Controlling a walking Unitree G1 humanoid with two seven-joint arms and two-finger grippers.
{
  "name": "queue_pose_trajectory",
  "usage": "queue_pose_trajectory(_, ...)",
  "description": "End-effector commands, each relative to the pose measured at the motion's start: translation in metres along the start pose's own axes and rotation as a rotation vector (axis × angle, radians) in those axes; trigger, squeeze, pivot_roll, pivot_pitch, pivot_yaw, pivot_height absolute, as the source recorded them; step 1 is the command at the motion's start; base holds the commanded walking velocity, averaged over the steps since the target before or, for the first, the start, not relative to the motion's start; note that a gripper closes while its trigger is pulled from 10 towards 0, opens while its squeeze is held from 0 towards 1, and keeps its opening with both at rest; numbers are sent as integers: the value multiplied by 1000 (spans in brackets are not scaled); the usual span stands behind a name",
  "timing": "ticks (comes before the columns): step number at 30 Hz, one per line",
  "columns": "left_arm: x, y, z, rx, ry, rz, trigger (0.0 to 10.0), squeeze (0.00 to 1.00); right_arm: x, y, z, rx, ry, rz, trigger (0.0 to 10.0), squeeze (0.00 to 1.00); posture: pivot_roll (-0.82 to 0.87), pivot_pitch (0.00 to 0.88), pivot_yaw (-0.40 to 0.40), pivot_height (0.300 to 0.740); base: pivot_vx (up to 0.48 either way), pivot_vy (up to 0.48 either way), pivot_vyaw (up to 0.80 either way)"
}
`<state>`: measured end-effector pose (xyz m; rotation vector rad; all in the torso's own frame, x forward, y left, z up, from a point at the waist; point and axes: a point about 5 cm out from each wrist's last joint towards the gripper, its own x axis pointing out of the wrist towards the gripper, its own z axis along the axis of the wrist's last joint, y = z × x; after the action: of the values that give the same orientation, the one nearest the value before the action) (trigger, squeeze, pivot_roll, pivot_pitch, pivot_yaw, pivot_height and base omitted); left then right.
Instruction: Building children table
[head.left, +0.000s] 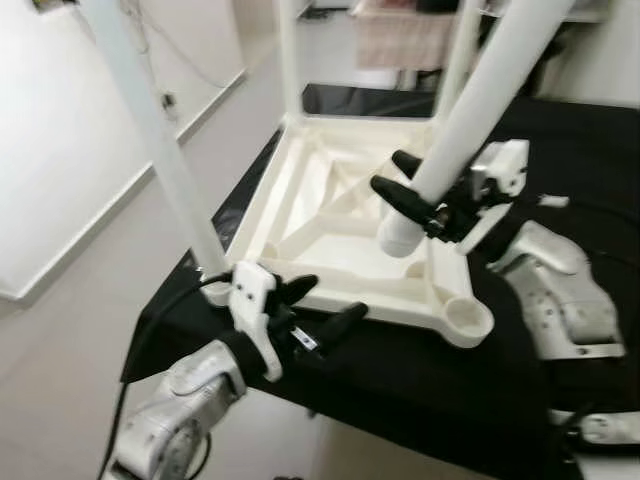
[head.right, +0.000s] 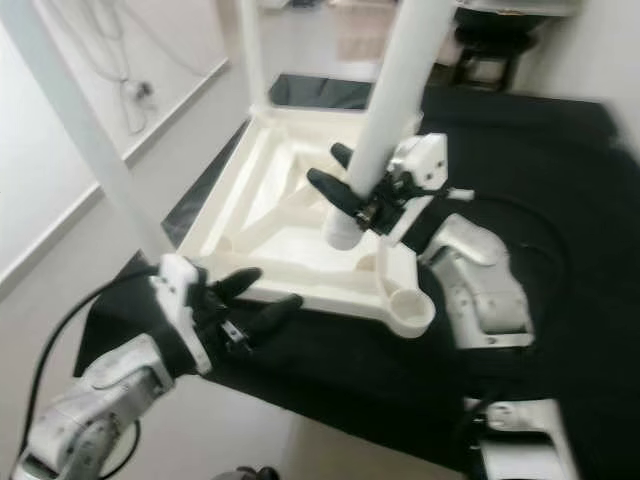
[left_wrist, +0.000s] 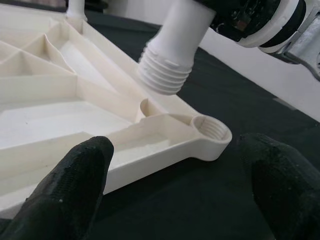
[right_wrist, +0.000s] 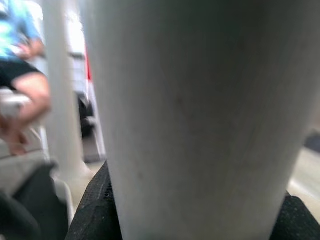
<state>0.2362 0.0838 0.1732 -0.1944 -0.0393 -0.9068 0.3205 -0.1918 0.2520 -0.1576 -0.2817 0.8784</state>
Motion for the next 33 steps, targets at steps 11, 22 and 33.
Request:
queue_pose_trajectory(11,-7,2,-1,31,30,7,10000,0,-32,-12,15,43,2,152,10000,0,38,183,14,740,0,-288,0)
queue_pose_trajectory(22,-10,6,-12,35,73,40,10000,0,-26,12,4,132,20,345,10000,0,42,187,14,740,0,-42,0)
queue_pose_trajectory(33,-11,-1,-19,70,105,26,10000,0,-3,35,7,211,-59,468,10000,0,50,188,5,740,0,0,0)
